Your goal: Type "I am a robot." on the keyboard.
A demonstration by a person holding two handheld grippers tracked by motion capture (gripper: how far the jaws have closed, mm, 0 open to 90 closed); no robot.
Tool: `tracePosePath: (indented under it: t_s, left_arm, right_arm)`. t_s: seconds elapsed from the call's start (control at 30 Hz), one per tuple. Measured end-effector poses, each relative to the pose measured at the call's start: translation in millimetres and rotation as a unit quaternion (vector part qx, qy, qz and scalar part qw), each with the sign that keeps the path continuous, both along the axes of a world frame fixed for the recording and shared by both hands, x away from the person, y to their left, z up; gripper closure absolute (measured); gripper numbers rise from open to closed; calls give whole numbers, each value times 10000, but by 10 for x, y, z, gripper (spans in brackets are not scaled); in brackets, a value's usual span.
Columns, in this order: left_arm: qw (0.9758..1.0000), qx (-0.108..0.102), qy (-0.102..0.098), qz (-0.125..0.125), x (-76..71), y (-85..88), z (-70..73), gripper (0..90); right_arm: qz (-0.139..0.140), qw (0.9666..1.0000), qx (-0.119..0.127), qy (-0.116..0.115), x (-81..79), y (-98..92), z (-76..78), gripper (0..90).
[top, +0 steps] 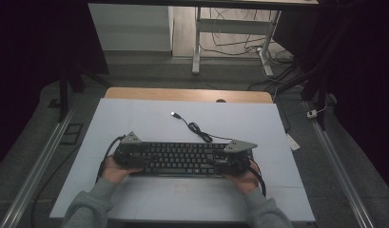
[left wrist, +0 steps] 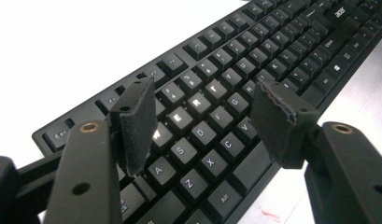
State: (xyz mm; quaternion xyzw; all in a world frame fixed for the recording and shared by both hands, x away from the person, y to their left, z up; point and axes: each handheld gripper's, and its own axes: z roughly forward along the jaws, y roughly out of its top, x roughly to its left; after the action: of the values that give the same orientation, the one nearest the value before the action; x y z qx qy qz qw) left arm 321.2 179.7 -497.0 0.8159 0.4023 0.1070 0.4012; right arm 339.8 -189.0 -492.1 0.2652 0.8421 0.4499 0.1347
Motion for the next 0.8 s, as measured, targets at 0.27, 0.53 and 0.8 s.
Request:
tracePosePath:
  t_s: [0.27, 0.53, 0.8]
  left_arm:
    - [9995, -28, -232, -221, -35, -111, 9, 582]
    - [9984, 45, -124, -549, -48, -226, -27, 852]
    - [9973, 146, -29, -715, -52, -353, -70, 890]
  right_arm:
    - [-44, 10000, -69, 32, 9, 1, -6, 525]
    - [-32, 10000, -83, 43, 18, -8, -6, 525]
    - [-33, 9999, -120, 56, 20, 2, -17, 526]
